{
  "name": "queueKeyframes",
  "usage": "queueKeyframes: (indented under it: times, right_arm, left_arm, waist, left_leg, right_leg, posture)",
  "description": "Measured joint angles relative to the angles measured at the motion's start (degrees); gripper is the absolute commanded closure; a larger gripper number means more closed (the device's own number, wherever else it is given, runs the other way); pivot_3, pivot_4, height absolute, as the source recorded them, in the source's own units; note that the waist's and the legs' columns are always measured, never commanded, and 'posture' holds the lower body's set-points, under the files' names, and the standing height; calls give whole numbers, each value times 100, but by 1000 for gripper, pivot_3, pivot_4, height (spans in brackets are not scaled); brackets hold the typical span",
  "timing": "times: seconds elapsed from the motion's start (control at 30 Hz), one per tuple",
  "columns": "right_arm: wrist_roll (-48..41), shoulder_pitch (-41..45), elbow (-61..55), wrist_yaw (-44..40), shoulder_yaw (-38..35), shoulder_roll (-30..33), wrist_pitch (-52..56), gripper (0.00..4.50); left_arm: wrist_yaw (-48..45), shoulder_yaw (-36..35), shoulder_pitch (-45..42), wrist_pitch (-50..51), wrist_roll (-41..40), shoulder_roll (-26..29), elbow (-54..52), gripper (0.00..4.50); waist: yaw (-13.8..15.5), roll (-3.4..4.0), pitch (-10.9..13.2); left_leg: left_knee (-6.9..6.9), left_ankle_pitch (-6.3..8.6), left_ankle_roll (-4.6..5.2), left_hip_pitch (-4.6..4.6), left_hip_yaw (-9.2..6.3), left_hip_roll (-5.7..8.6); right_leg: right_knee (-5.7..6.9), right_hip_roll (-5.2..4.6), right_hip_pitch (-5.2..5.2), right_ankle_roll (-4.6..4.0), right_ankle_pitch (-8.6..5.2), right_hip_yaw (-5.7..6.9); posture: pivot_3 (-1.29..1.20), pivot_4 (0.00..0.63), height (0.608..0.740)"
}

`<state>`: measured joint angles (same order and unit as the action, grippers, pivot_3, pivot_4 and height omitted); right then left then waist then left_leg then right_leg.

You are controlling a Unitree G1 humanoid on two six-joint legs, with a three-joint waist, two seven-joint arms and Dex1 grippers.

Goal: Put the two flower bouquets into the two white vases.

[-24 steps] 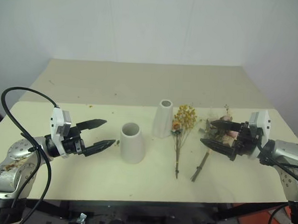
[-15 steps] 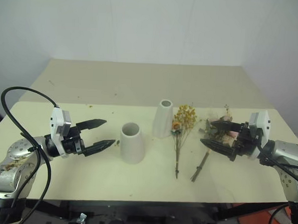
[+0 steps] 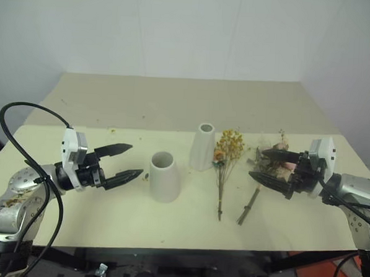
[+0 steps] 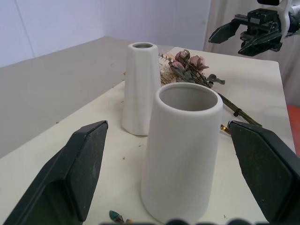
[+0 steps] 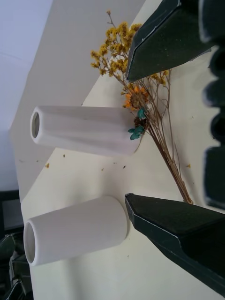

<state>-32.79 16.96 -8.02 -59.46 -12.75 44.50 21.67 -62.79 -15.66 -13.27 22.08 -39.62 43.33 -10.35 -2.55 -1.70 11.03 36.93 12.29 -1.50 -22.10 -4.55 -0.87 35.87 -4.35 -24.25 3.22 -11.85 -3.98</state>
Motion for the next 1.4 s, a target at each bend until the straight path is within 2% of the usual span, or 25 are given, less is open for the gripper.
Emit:
queueKeyframes:
  times: [0.27, 0.57, 0.67, 0.83, 1.13, 1.23, 1.4]
  right_arm:
    - [173, -58, -58, 269, 77, 4, 58, 0]
    - [517, -81, -52, 727, 310, 164, 789, 0]
    - [676, 140, -49, 1116, 491, 267, 1491, 0]
    - [776, 731, -54, 1837, 771, 413, 3267, 0]
    - [395, 1487, -346, 1841, 1358, 878, 5636, 0]
    - [265, 1671, -115, 1855, 1450, 719, 6142, 0]
    - [327, 2172, 927, 2134, 1392, 125, 6613, 0]
  left_arm:
    - [-252, 72, -451, 0, 3, 59, 176, 19]
    - [-598, 282, -974, -2, 27, 98, 515, 19]
    - [-729, 356, -1198, -28, 101, 99, 685, 19]
    - [-1037, 590, -1536, -63, 153, 92, 963, 19]
    - [-1458, 819, -1970, -203, 352, 34, 1336, 19]
    - [-1500, 819, -1987, -222, 364, 12, 1367, 19]
    - [-1549, 820, -1990, -228, 375, -23, 1406, 19]
  waist:
    - [4, 0, 0]
    - [-5, 0, 0]
    - [-11, 0, 0]
    - [3, 0, 0]
    - [-15, 0, 0]
    - [-18, 0, 0]
    - [-8, 0, 0]
  left_leg:
    - [0, 0, 0, -1, 0, 0]
    - [0, 0, 0, 1, 0, 0]
    - [1, 0, 0, -1, 0, 1]
    - [1, 0, 0, -6, 0, 1]
    - [1, 0, 1, -10, 0, 1]
    - [1, 0, 1, -11, 0, 1]
    - [3, 0, 1, -12, -1, 2]
  right_leg:
    - [-1, 0, 1, 0, 0, 0]
    - [1, 1, 1, 0, 0, 0]
    - [-1, 0, 0, 0, 0, 0]
    - [0, 1, -4, -2, 1, 0]
    - [-2, 1, -7, -1, 1, 0]
    - [-3, 0, -7, -1, 1, 0]
    - [-2, 0, -8, -1, 2, 0]
  posture:
    - [0, 150, 740]
    - [0, 150, 740]
    - [0, 150, 740]
    - [0, 150, 740]
    - [0, 150, 740]
    - [0, 150, 740]
    - [0, 150, 740]
